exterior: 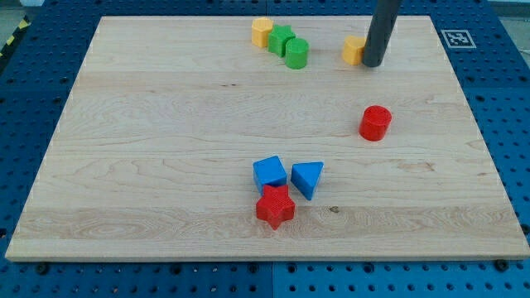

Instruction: Move the yellow heart into the green star

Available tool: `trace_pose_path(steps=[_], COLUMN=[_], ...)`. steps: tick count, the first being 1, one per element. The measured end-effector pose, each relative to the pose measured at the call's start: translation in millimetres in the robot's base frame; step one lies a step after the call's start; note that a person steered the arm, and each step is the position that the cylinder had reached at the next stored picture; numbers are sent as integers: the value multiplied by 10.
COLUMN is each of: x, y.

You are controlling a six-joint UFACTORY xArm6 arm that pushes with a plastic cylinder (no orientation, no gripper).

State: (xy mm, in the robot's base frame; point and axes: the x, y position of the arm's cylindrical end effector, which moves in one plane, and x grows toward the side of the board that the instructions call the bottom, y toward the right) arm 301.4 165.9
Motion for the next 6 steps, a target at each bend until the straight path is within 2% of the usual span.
trace_pose_path(steps=[4,6], x=[-737,-737], y=[-405,-410])
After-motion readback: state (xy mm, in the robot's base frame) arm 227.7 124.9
